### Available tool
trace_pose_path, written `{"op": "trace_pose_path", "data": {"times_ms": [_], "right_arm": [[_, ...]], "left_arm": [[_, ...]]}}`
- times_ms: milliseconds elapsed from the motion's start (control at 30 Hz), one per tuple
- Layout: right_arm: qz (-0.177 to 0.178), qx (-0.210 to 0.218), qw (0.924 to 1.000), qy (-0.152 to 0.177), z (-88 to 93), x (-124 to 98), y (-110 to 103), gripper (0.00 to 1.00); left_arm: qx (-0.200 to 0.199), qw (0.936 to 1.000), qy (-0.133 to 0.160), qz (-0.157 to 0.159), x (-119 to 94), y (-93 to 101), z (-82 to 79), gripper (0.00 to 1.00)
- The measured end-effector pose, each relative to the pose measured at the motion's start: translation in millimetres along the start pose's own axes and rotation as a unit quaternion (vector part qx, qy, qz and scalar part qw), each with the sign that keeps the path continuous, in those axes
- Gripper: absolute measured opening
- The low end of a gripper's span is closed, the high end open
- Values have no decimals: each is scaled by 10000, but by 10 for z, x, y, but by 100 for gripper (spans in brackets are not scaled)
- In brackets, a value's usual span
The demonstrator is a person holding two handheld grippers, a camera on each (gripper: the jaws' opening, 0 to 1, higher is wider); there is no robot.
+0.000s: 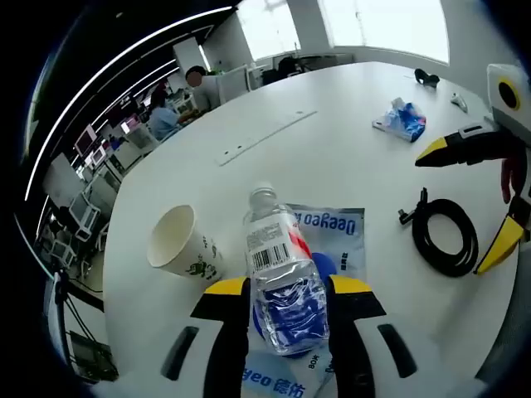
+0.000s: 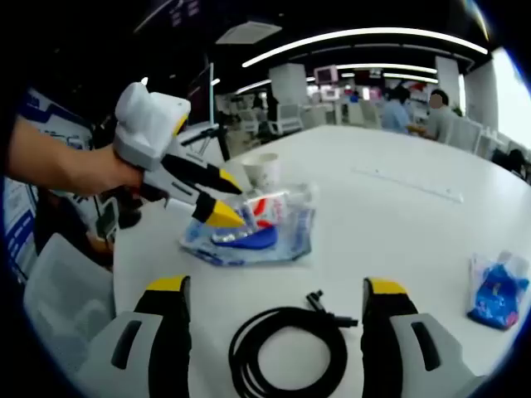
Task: Arrange the tabletop items into an orderly group along one side of the table until the central work area is clear of visible clutter.
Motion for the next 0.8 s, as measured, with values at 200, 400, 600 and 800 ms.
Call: {"op": "trace_pose_path", "data": {"times_ms": [200, 400, 600, 800], "right_arm": [[-22, 20, 10000, 11, -3, 11, 4, 83], [7, 71, 10000, -5, 12, 13, 43, 83], [39, 121, 9999, -27, 36, 12, 78, 82], [72, 162, 9998, -59, 67, 10, 119, 82]], "left_arm": [[-484, 9988, 50, 8, 62, -45, -11, 38], [-595, 9982, 25, -16, 120, -82, -36, 40], [-669, 9977, -27, -62, 165, -124, -61, 41], [-818, 9965, -139, -63, 220, -136, -16, 43]]}}
Point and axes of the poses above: the point that each gripper's makers call its tool centre point, and the gripper's own axes: x roughly forward along the fingers, y roughly to its right, z roughly out of its underside, the point moved 2 cm from there along -x, roughly backward along the fingers, and after that the axes turned 11 degrees about z, right-handed, at the moved point
